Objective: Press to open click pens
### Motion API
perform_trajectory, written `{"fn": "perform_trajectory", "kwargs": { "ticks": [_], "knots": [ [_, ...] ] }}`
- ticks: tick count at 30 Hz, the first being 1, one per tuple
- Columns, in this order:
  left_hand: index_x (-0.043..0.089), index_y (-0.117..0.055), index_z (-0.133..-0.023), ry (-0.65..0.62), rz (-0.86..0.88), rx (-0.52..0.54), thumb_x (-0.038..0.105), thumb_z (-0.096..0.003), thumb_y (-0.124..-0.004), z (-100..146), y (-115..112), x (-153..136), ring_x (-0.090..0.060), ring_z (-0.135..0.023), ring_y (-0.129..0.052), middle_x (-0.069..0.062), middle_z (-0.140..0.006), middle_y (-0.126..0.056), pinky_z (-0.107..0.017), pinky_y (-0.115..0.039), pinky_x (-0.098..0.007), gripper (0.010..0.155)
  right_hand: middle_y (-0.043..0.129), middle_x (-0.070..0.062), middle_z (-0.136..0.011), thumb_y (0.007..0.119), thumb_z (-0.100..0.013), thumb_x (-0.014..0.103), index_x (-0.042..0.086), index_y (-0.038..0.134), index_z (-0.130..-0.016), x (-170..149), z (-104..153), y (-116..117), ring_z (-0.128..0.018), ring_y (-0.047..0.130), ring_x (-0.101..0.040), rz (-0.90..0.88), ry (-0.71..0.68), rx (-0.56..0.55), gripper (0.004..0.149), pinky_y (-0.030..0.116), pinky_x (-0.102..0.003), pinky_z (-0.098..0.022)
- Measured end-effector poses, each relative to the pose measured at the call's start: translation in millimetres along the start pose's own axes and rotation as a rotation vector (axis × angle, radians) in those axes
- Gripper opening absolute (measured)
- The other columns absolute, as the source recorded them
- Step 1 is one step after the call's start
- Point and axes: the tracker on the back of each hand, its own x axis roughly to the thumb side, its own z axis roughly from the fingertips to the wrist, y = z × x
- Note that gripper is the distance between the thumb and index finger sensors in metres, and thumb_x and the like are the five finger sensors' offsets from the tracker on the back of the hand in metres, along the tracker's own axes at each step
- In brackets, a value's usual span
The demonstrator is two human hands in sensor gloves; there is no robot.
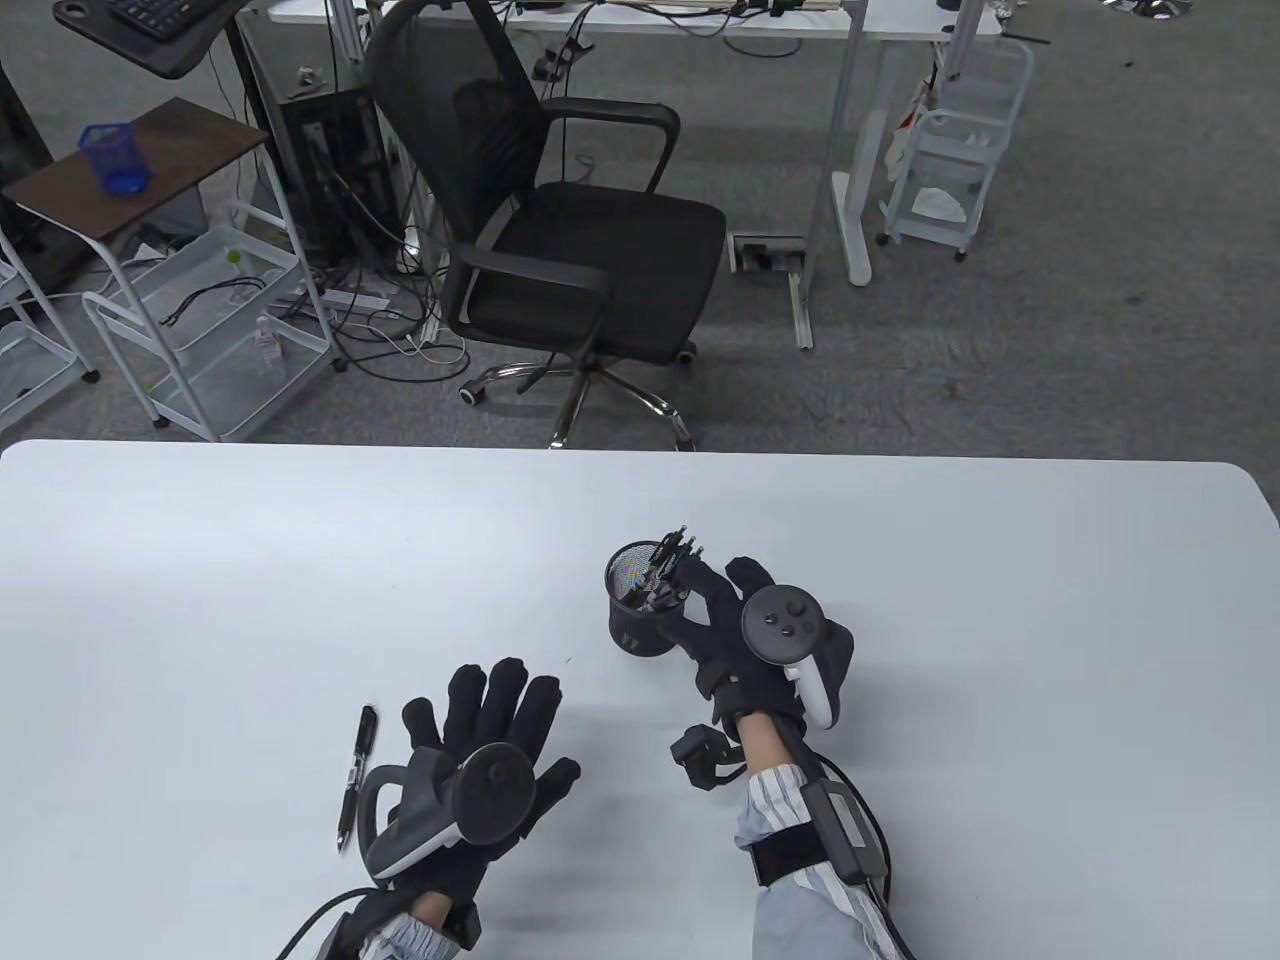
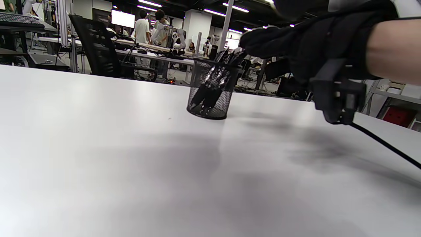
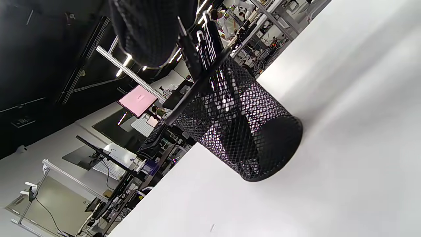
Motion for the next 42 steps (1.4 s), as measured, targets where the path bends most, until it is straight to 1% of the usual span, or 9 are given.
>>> {"fn": "perform_trajectory", "kwargs": {
  "ticks": [3, 4, 13, 16, 28, 32, 36, 40, 42],
  "knots": [
    [0.025, -0.025, -0.127, 0.002, 0.008, 0.011, 0.060, -0.0701, -0.054, 1, 1, -2, -0.055, -0.119, -0.017, -0.016, -0.133, -0.016, -0.073, -0.018, -0.080, 0.072, 0.013, -0.022, -0.116, 0.084, -0.058, 0.033, 0.023, 0.057, -0.113, -3, -4, 5, -0.100, 0.022, -0.057, 0.001, 0.012, 0.003, 0.061, 0.015, -0.083, -0.061],
    [0.025, -0.025, -0.127, 0.002, 0.010, 0.015, 0.060, -0.0701, -0.054, 1, 2, -2, -0.055, -0.118, -0.020, -0.016, -0.133, -0.016, -0.073, -0.018, -0.080, 0.073, 0.013, -0.022, -0.116, 0.084, -0.058, 0.033, 0.023, 0.057, -0.113, -5, -5, 6, -0.100, 0.022, -0.057, 0.000, 0.016, -0.001, 0.062, 0.015, -0.083, -0.061],
    [0.026, -0.022, -0.127, 0.000, 0.018, 0.015, 0.061, -0.0695, -0.054, 1, 3, -3, -0.056, -0.118, -0.016, -0.017, -0.133, -0.014, -0.073, -0.017, -0.081, 0.074, 0.015, -0.022, -0.116, 0.083, -0.058, 0.033, 0.022, 0.064, -0.109, -16, -8, 13, -0.099, 0.021, -0.057, -0.071, 0.027, -0.028, 0.055, 0.015, -0.083, -0.059],
    [0.026, -0.023, -0.127, 0.000, 0.017, 0.013, 0.061, -0.0695, -0.054, 1, 3, -3, -0.057, -0.118, -0.016, -0.017, -0.133, -0.014, -0.073, -0.018, -0.081, 0.074, 0.014, -0.023, -0.116, 0.082, -0.059, 0.033, 0.023, 0.065, -0.109, -16, -8, 15, -0.099, 0.019, -0.058, -0.094, 0.018, -0.015, 0.054, 0.014, -0.083, -0.059],
    [0.026, -0.023, -0.127, 0.009, 0.025, 0.004, 0.061, -0.0695, -0.054, 1, 3, -5, -0.057, -0.118, -0.016, -0.017, -0.133, -0.014, -0.073, -0.017, -0.081, 0.074, 0.017, -0.023, -0.118, 0.081, -0.060, 0.030, 0.021, 0.075, -0.102, -16, -10, 19, -0.099, 0.019, -0.058, -0.107, -0.021, -0.093, 0.044, 0.014, -0.083, -0.059],
    [0.026, -0.023, -0.127, 0.011, 0.025, 0.003, 0.061, -0.0696, -0.054, 1, 4, -5, -0.057, -0.118, -0.016, -0.017, -0.133, -0.014, -0.072, -0.017, -0.081, 0.074, 0.023, -0.022, -0.119, 0.081, -0.060, 0.030, 0.020, 0.078, -0.100, -13, -10, 20, -0.100, 0.022, -0.057, -0.117, -0.050, -0.123, 0.041, 0.016, -0.083, -0.060],
    [0.026, -0.023, -0.127, 0.013, 0.029, 0.003, 0.061, -0.0696, -0.054, 1, 4, -6, -0.057, -0.118, -0.016, -0.017, -0.133, -0.014, -0.072, -0.017, -0.081, 0.074, 0.026, -0.024, -0.120, 0.080, -0.060, 0.029, 0.019, 0.079, -0.099, -6, -7, 16, -0.101, 0.022, -0.058, -0.159, -0.076, -0.118, 0.040, 0.016, -0.083, -0.060],
    [0.026, -0.023, -0.127, 0.013, 0.033, 0.003, 0.061, -0.0696, -0.054, 1, 4, -6, -0.057, -0.118, -0.016, -0.018, -0.133, -0.014, -0.072, -0.017, -0.081, 0.074, 0.032, -0.026, -0.121, 0.080, -0.060, 0.028, 0.019, 0.079, -0.100, 4, -2, 0, -0.102, 0.025, -0.059, -0.180, -0.117, -0.140, 0.040, 0.017, -0.083, -0.060],
    [0.026, -0.023, -0.127, 0.013, 0.034, 0.003, 0.061, -0.0696, -0.054, 1, 4, -7, -0.058, -0.117, -0.016, -0.018, -0.133, -0.014, -0.072, -0.017, -0.081, 0.074, 0.037, -0.028, -0.120, 0.079, -0.061, 0.027, 0.019, 0.078, -0.100, 9, 2, -8, -0.101, 0.031, -0.062, -0.202, -0.135, -0.155, 0.041, 0.019, -0.083, -0.060]
  ]
}}
